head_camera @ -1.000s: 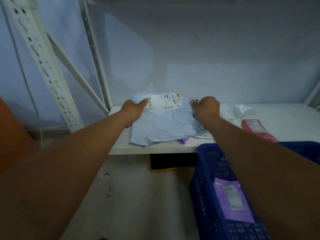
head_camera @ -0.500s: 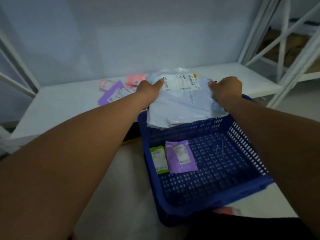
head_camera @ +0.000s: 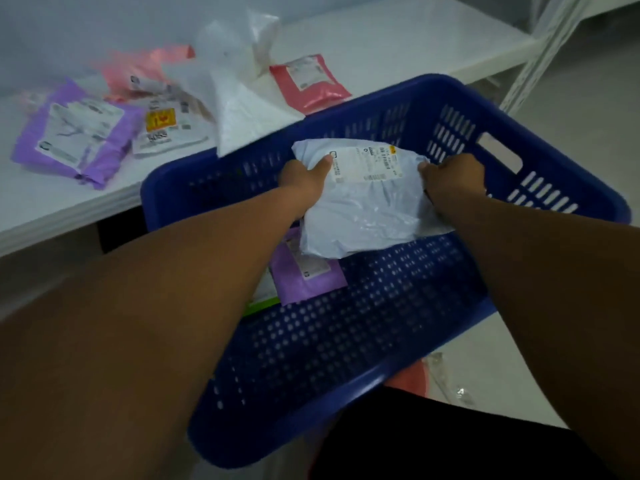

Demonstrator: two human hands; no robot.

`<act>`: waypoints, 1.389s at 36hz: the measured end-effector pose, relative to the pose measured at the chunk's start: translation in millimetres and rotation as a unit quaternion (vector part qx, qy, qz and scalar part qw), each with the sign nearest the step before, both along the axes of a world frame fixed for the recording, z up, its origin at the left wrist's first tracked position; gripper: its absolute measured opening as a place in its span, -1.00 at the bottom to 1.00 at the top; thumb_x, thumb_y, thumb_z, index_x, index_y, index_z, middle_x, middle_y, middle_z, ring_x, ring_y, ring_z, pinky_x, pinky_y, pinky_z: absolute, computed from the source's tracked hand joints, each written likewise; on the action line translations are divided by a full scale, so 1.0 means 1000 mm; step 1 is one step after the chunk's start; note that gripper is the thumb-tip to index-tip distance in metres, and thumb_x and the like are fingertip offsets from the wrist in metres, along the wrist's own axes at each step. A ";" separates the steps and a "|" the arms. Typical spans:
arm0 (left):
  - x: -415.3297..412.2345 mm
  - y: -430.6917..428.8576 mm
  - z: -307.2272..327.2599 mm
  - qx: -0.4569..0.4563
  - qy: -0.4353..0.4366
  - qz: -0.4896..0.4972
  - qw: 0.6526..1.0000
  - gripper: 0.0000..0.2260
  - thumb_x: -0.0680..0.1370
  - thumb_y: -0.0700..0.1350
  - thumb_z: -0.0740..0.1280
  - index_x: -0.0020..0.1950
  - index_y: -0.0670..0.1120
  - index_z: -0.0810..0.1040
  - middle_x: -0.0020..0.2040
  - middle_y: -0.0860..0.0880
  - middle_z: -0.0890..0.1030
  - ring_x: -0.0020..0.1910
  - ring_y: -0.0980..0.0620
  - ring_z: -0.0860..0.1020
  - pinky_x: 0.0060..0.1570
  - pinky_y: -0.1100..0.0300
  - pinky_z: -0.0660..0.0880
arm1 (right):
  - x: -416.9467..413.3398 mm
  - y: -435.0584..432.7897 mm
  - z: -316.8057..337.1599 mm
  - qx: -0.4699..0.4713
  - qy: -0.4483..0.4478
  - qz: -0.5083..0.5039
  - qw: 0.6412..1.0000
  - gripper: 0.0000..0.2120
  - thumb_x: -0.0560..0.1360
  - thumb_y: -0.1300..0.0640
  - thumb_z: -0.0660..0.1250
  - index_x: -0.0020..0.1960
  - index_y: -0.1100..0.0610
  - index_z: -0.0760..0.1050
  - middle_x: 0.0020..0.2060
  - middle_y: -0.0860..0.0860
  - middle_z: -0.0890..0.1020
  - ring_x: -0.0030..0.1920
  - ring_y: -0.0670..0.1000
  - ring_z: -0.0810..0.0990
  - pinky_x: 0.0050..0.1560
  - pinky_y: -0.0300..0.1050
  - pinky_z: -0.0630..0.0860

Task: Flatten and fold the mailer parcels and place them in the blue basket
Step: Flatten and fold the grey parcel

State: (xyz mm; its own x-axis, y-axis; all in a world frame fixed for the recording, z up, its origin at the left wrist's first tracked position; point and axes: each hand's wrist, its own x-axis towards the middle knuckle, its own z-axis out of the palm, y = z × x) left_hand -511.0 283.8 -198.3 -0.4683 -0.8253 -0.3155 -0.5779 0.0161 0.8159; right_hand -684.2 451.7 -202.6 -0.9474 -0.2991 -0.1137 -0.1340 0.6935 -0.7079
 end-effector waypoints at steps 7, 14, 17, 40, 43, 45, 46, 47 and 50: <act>-0.038 0.005 -0.078 0.054 -0.041 -0.009 0.998 -0.30 0.58 0.25 0.26 0.50 -0.23 0.29 0.38 -0.18 0.46 0.27 -0.14 0.51 0.22 0.08 0.49 | -0.038 0.003 -0.075 0.083 -0.024 0.002 0.996 -0.61 0.54 -0.10 0.34 -0.24 0.22 0.49 -0.36 0.14 0.51 -0.29 0.16 0.52 -0.19 -0.04 0.44; -0.058 -0.001 -0.155 0.158 -0.083 0.020 0.984 -0.21 0.46 0.30 0.40 0.51 -0.13 0.28 0.41 -0.12 0.45 0.29 -0.17 0.51 0.25 -0.06 0.51 | -0.059 -0.013 -0.134 0.149 -0.055 -0.003 0.987 -0.64 0.54 0.01 0.35 0.19 0.27 0.55 0.10 0.20 0.63 0.11 0.26 0.61 0.01 0.01 0.49; -0.058 -0.006 -0.177 0.214 -0.080 0.032 0.973 -0.39 0.49 0.13 0.46 0.42 -0.11 0.37 0.29 -0.11 0.53 0.18 -0.15 0.56 0.12 -0.05 0.59 | -0.067 -0.026 -0.146 0.158 -0.045 0.018 0.986 -0.70 0.55 0.10 0.28 0.20 0.24 0.54 0.12 0.18 0.61 0.14 0.25 0.59 0.00 -0.02 0.46; -0.091 0.061 -0.204 -0.247 -0.410 -0.416 0.773 0.05 0.41 0.55 0.07 0.61 -0.08 -0.24 0.60 -0.11 -0.31 0.55 -0.15 -0.37 0.48 -0.24 -0.31 | -0.017 -0.053 -0.236 0.390 0.032 0.334 0.857 -0.41 0.63 -0.22 -0.26 0.59 -0.08 -0.33 0.57 0.03 -0.33 0.57 0.07 -0.34 0.52 0.21 -0.34; -0.092 0.054 -0.198 -0.241 -0.453 -0.409 0.755 0.06 0.40 0.57 0.07 0.61 -0.06 -0.28 0.60 -0.12 -0.32 0.55 -0.17 -0.37 0.48 -0.26 -0.28 | -0.014 -0.057 -0.233 0.348 0.083 0.349 0.866 -0.41 0.65 -0.20 -0.22 0.62 -0.05 -0.25 0.59 0.03 -0.27 0.58 0.06 -0.30 0.54 0.17 -0.32; -0.091 0.047 -0.196 -0.228 -0.466 -0.398 0.756 0.05 0.41 0.55 0.10 0.60 -0.06 -0.30 0.60 -0.14 -0.32 0.55 -0.18 -0.37 0.48 -0.26 -0.28 | -0.011 -0.063 -0.233 0.310 0.160 0.357 0.867 -0.41 0.66 -0.16 -0.17 0.63 0.00 -0.17 0.61 0.06 -0.20 0.59 0.07 -0.25 0.55 0.14 -0.29; -0.090 0.044 -0.195 -0.223 -0.464 -0.396 0.760 0.05 0.42 0.53 0.11 0.60 -0.07 -0.30 0.60 -0.14 -0.31 0.55 -0.18 -0.37 0.49 -0.24 -0.28 | -0.008 -0.067 -0.233 0.298 0.189 0.355 0.866 -0.41 0.66 -0.14 -0.15 0.63 0.01 -0.14 0.61 0.07 -0.17 0.60 0.08 -0.23 0.56 0.13 -0.28; -0.089 0.041 -0.192 -0.222 -0.461 -0.396 0.762 0.04 0.43 0.51 0.13 0.60 -0.08 -0.30 0.60 -0.14 -0.30 0.55 -0.17 -0.37 0.49 -0.24 -0.29 | -0.006 -0.070 -0.233 0.296 0.211 0.349 0.864 -0.42 0.66 -0.13 -0.14 0.63 0.02 -0.12 0.61 0.09 -0.15 0.60 0.10 -0.21 0.56 0.13 -0.27; -0.090 0.042 -0.189 -0.231 -0.467 -0.412 0.748 0.03 0.46 0.48 0.13 0.59 -0.12 -0.31 0.60 -0.19 -0.27 0.55 -0.21 -0.35 0.49 -0.25 -0.26 | -0.001 -0.074 -0.229 0.334 0.234 0.308 0.859 -0.42 0.65 -0.12 -0.17 0.62 0.05 -0.12 0.61 0.13 -0.14 0.60 0.14 -0.21 0.56 0.17 -0.25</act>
